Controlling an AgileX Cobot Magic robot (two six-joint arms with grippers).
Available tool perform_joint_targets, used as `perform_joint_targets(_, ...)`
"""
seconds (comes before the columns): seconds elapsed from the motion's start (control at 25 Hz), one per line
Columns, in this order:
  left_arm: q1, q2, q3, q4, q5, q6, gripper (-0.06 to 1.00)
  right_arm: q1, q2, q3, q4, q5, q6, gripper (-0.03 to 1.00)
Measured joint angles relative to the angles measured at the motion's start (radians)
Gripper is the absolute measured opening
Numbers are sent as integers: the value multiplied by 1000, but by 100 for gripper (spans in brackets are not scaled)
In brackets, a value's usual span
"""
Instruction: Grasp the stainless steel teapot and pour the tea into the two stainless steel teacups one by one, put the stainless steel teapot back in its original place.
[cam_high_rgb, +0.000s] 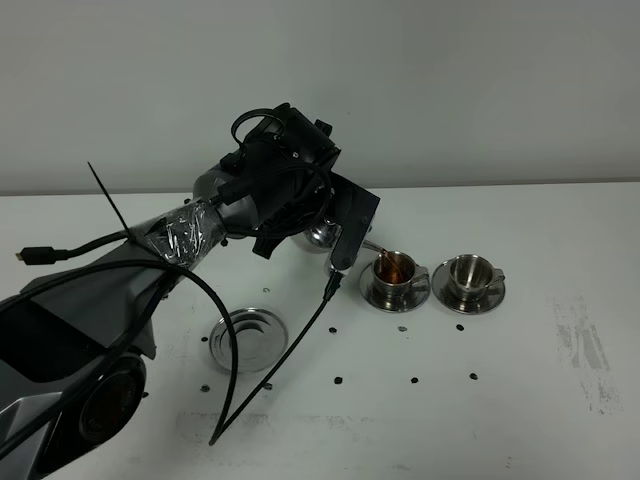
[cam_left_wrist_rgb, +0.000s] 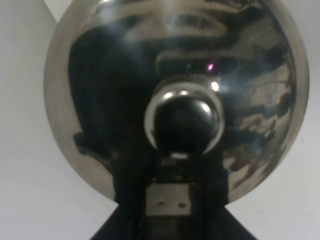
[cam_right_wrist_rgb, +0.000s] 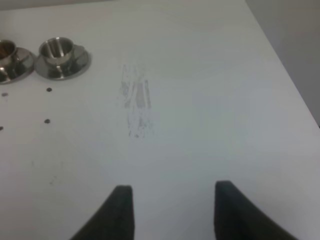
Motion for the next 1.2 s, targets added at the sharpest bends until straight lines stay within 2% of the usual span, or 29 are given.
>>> perform_joint_targets(1.2, -31, 0, 3, 70, -14, 23, 23, 0, 0, 0, 0, 0, 0, 37)
